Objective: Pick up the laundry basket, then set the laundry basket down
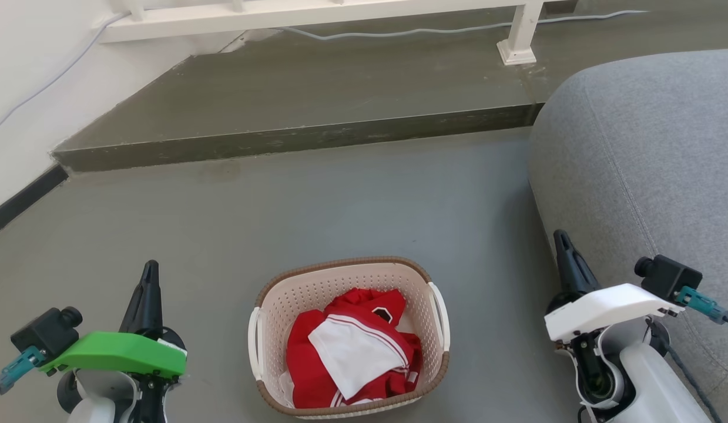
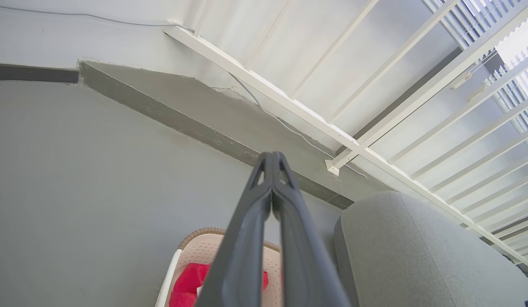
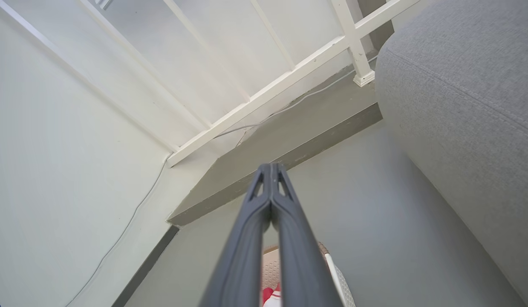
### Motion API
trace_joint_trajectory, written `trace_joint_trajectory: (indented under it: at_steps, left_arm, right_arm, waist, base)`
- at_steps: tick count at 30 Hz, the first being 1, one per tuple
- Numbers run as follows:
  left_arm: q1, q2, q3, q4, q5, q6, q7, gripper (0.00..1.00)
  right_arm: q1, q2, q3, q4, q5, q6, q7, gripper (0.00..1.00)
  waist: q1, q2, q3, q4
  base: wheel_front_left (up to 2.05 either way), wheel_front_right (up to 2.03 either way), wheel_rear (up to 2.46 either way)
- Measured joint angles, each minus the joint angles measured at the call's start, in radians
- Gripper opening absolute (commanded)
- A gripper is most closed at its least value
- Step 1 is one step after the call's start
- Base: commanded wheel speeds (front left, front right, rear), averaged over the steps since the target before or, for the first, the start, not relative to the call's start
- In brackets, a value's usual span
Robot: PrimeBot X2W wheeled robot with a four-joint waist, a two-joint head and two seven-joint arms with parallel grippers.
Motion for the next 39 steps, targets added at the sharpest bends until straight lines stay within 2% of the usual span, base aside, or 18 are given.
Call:
trace_joint_trajectory:
  at_steps: [39]
  left_arm:
    - [0.000, -0.026, 0.085, 0.013, -0.406, -0.001, 0.136, 0.00]
  right_arm:
    - [0.002, 0.000, -0.163, 0.001, 0.503, 0.080, 0.125, 0.00]
  waist:
    - [0.0000, 0.0000, -0.043, 0.020]
  base:
    - [0.00, 0.00, 0.00]
